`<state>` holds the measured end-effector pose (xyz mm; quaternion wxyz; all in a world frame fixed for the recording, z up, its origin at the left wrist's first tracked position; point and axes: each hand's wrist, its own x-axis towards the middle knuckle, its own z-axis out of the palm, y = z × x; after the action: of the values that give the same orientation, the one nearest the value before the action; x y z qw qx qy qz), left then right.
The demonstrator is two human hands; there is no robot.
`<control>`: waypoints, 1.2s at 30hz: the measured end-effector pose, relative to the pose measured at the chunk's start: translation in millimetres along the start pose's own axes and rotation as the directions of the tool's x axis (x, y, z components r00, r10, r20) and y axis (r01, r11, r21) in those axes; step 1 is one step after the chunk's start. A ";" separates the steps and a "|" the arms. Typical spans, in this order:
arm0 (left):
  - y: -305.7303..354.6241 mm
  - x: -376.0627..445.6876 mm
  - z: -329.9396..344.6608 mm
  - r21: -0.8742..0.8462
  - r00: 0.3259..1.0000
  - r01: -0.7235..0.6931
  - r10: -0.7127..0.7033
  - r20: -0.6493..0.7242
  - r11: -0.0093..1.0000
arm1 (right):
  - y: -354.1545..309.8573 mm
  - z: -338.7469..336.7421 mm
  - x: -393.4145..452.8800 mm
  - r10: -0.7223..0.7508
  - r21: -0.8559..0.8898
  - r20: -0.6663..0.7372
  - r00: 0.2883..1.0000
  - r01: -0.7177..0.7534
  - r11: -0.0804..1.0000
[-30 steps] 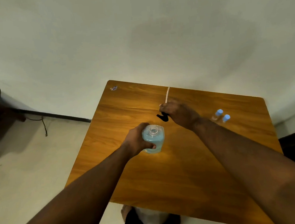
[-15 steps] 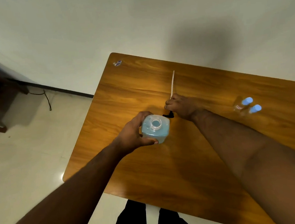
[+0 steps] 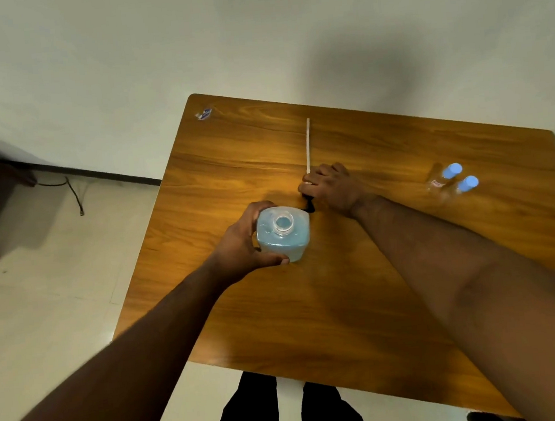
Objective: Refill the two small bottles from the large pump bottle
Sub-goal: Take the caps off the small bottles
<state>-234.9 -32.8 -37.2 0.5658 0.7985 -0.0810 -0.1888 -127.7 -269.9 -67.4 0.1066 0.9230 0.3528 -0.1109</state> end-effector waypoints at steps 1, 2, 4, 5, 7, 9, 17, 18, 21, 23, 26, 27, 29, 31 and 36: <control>-0.6 -0.1 2.0 -0.013 1.000 0.003 -0.003 0.001 1.000 | 0.4 -3.1 -9.9 0.022 0.000 -0.017 1.000 -0.022 1.000; -1.1 0.1 3.9 -0.027 1.000 0.013 -0.013 0.010 1.000 | 2.9 -3.5 -20.2 0.051 0.011 -0.036 0.998 -0.051 0.999; -1.6 -2.1 7.1 -0.067 0.999 0.031 -0.030 0.026 0.997 | 8.4 -0.9 -42.4 0.103 0.027 -0.052 0.993 -0.102 0.994; -2.3 -5.1 8.3 -0.088 0.998 0.052 -0.050 0.026 0.995 | 8.9 -2.1 -54.2 0.126 0.037 -0.047 0.991 -0.124 0.992; -11.1 -10.1 14.0 -0.164 0.992 0.115 -0.121 -0.025 0.980 | 8.1 -5.2 -69.3 0.090 0.048 0.006 0.996 -0.090 0.995; -34.1 -19.4 20.7 -0.247 0.943 0.262 -0.302 -0.140 0.933 | 11.9 -6.9 -75.8 0.059 0.027 0.027 0.998 -0.060 0.998; -22.3 -65.9 119.4 -0.016 0.882 0.430 -0.424 -0.203 0.903 | 31.4 -23.3 -174.8 0.227 0.083 -0.038 0.973 -0.224 0.971; -11.9 -52.9 128.9 0.034 0.912 0.389 -0.380 -0.154 0.921 | 39.3 -20.8 -184.8 0.249 0.094 -0.052 0.967 -0.244 0.965; 22.8 -6.9 159.2 0.086 0.953 0.296 -0.289 -0.088 0.951 | 59.5 -12.4 -209.1 0.304 0.131 -0.056 0.951 -0.295 0.947; 41.6 22.3 176.0 0.085 0.965 0.253 -0.246 -0.088 0.964 | 70.8 -4.4 -221.2 0.367 0.190 -0.092 0.926 -0.346 0.919; 62.0 62.9 191.5 0.091 0.977 0.203 -0.196 -0.081 0.975 | 87.2 4.2 -232.4 0.478 0.309 -0.179 0.860 -0.413 0.857; 67.6 76.5 196.1 0.086 0.978 0.194 -0.187 -0.088 0.977 | 93.6 7.8 -234.0 0.509 0.353 -0.200 0.837 -0.422 0.835; 74.9 105.3 207.7 0.074 0.977 0.197 -0.189 -0.097 0.978 | 107.4 15.2 -235.4 0.606 0.453 -0.225 0.763 -0.468 0.758; 79.2 130.8 220.5 0.042 0.978 0.190 -0.186 -0.094 0.981 | 119.2 24.7 -235.5 0.717 0.537 -0.217 0.662 -0.533 0.654; 75.6 194.7 247.4 0.109 0.990 0.136 -0.131 -0.056 0.985 | 143.1 42.9 -217.0 0.811 0.638 -0.103 0.577 -0.587 0.498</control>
<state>-147.5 -341.8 -78.8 0.5076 0.8373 -0.0241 -0.2020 -194.3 -522.2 -30.6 -0.1938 0.9757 -0.0955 0.0358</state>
